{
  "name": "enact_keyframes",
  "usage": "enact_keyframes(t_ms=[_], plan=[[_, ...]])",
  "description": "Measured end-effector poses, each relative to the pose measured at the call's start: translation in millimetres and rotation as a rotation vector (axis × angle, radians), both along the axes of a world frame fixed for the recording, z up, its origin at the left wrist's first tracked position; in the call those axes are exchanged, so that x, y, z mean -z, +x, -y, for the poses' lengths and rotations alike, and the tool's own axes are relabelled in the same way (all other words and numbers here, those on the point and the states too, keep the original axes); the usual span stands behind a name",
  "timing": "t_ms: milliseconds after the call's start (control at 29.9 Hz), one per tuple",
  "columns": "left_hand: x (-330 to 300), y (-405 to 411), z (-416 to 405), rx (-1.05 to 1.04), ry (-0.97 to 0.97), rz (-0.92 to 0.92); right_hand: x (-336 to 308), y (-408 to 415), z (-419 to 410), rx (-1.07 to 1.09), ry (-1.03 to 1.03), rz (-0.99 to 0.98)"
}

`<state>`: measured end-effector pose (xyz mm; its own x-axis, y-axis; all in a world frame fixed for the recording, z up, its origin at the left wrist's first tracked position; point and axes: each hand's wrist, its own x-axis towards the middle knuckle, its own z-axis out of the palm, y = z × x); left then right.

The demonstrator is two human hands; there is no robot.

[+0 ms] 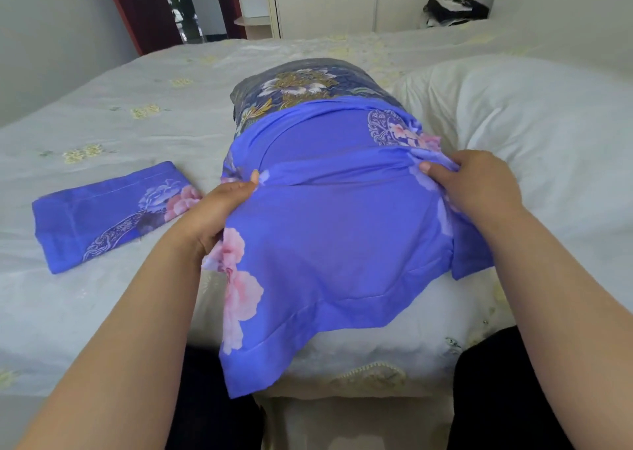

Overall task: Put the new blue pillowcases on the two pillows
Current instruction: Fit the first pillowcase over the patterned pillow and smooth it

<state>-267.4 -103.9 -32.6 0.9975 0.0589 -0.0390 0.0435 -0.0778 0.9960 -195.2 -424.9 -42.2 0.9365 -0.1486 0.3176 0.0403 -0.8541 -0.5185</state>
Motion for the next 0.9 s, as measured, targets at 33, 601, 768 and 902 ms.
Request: enact_keyframes(t_ms=[33, 601, 768, 902], plan=[[1, 1, -2, 0.047, 0.006, -0.007, -1, 1, 3, -0.003, 0.034, -0.035], [19, -23, -18, -0.382, 0.775, 0.229, -22, -39, 64, -0.184, 0.296, -0.804], [19, -28, -29, -0.199, 0.138, 0.048, -18, -33, 73, -0.385, 1.026, -0.503], [18, -29, -35, -0.122, -0.186, 0.002, -12, -35, 86, -0.496, 1.220, -0.573]])
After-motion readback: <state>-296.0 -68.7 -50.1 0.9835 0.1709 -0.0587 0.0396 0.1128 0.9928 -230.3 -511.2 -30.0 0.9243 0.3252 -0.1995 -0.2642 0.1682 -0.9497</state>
